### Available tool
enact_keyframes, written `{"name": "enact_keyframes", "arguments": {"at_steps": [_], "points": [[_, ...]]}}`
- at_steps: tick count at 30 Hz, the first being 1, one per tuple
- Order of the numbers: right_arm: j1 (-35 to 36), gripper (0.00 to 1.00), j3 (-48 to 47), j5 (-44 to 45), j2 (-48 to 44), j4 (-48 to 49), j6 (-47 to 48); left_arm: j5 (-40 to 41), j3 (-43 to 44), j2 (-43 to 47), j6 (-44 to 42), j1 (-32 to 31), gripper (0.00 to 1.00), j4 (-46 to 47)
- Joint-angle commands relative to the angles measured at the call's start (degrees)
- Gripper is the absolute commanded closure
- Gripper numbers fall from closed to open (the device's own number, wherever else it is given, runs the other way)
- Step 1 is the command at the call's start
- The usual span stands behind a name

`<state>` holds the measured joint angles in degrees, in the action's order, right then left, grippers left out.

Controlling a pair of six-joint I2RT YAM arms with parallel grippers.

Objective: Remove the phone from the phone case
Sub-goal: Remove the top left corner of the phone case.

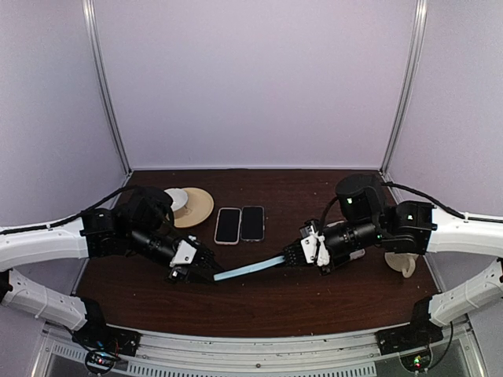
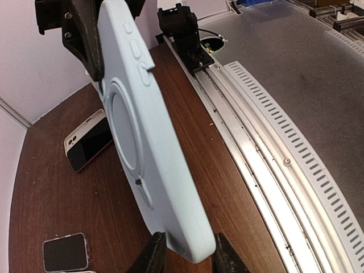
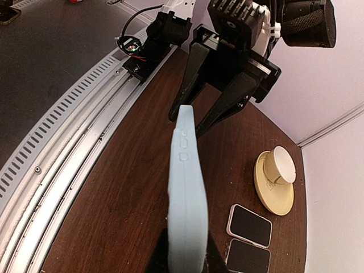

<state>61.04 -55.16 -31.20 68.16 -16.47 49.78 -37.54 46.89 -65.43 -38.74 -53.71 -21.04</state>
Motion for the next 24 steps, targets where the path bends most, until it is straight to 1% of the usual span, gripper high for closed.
{"name": "enact_keyframes", "arguments": {"at_steps": [1, 4, 17, 24], "points": [[0.57, 1.0, -3.15, -0.71, -0.36, 4.07, 0.4, -1.05, 0.29, -0.53, -0.72, -0.47, 0.71, 1.86], [0.83, 1.0, -3.56, -0.79, -0.07, 3.29, 0.63, -1.11, 0.16, -0.41, -0.72, -0.59, 0.73, 2.05], [1.01, 1.0, -6.02, -1.87, 1.63, -1.72, 3.01, -2.34, -0.14, -0.19, -1.21, -0.99, 0.74, 1.84], [1.02, 1.0, -9.19, -3.92, 3.71, -7.83, 5.21, -3.49, -0.37, -0.1, -2.62, -1.22, 0.74, 0.91]]}}
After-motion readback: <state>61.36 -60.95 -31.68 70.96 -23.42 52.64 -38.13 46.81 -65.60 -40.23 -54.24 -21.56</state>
